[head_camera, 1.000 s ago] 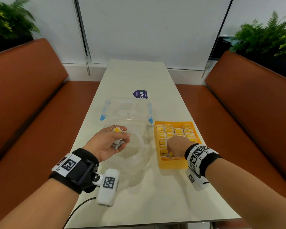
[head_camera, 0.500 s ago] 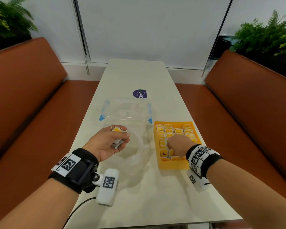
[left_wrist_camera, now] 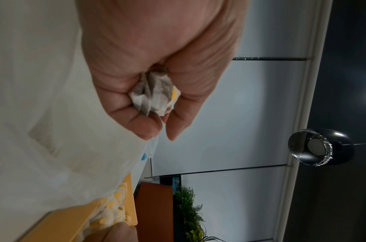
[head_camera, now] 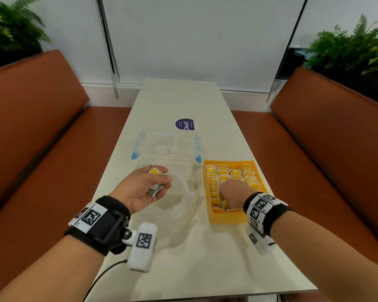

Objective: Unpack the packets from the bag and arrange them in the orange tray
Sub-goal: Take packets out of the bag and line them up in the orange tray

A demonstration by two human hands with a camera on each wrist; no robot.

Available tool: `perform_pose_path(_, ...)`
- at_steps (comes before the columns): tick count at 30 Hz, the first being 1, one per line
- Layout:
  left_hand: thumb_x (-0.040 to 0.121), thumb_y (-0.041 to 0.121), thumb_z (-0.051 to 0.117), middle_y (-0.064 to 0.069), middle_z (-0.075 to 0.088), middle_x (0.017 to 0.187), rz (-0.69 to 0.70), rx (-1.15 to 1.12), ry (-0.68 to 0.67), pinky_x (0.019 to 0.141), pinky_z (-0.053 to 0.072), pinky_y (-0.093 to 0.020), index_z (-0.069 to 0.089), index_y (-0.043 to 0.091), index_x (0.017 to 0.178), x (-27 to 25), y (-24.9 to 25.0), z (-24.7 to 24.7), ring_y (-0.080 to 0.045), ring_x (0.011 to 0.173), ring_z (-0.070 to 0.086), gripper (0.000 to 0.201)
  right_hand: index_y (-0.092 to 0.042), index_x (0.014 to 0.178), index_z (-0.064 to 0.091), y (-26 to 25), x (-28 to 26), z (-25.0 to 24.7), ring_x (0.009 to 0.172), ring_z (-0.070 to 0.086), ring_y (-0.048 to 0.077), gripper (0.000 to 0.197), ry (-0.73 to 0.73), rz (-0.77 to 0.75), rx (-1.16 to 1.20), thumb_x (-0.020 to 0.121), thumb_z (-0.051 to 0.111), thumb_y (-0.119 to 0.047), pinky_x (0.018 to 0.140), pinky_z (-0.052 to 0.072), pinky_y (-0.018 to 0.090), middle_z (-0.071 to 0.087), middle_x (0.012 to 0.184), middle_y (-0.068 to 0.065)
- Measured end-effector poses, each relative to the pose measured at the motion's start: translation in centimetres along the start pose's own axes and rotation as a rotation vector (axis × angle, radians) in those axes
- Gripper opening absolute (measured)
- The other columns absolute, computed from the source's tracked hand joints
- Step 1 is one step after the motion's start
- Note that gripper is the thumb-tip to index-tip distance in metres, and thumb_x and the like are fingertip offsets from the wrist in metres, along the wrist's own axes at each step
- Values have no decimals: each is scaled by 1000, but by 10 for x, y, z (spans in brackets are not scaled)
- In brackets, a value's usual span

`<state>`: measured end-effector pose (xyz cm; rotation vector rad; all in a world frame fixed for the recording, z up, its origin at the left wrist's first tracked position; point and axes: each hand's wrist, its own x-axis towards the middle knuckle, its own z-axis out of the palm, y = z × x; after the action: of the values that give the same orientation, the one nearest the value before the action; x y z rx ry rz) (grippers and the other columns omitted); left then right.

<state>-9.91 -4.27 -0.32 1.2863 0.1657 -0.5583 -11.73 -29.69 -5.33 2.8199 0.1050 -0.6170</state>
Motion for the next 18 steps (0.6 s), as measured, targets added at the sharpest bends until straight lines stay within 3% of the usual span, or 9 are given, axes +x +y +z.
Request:
perform_pose_path(3, 81, -8, 66, -6, 66, 70, -3, 2, -2, 54, 52, -22, 62, 11, 93, 0, 0, 1, -20, 71, 63, 23, -10, 102, 66, -2, -2, -2, 83, 64, 29, 24, 28, 13, -10, 83, 55, -4, 64, 51, 33, 65, 96, 10)
perform_pose_path(7, 81, -8, 66, -5, 68, 68, -7, 13, -10, 54, 53, -22, 62, 11, 95, -1, -1, 2, -19, 70, 64, 23, -13, 105, 64, 1, -5, -4, 91, 64, 28, 24, 31, 17, 44, 82, 59, -8, 65, 49, 33, 65, 102, 9)
perform_pose_path(11, 81, -8, 66, -7, 66, 72, -3, 12, -16, 53, 53, -21, 61, 11, 95, -2, 0, 0, -19, 71, 63, 23, -16, 78, 63, 9, -9, -18, 76, 60, 22, 7, -11, 11, 156, 76, 70, -16, 61, 45, 29, 62, 74, -5)
perform_pose_path(15, 81, -8, 66, -8, 66, 74, 2, 10, -16, 53, 53, -21, 61, 11, 95, -4, 1, 0, -19, 71, 63, 23, -16, 89, 71, 12, -12, -24, 84, 63, 20, 14, -34, -9, 215, 75, 73, -18, 66, 47, 28, 68, 83, -3)
perform_pose_path(16, 81, -8, 66, -8, 66, 74, 3, 10, -17, 52, 52, -21, 61, 11, 95, -5, 1, 1, -19, 71, 63, 23, -17, 80, 70, 11, -13, -23, 78, 63, 20, 6, -31, -13, 203, 75, 73, -18, 63, 46, 27, 66, 76, -4)
perform_pose_path(18, 82, -8, 66, -8, 65, 76, 6, 9, -18, 52, 53, -21, 61, 10, 95, -6, 1, 2, -20, 72, 63, 23, -18, 59, 56, 8, -14, -23, 66, 57, 20, 22, -30, 4, 196, 76, 72, -19, 58, 45, 27, 54, 60, -6)
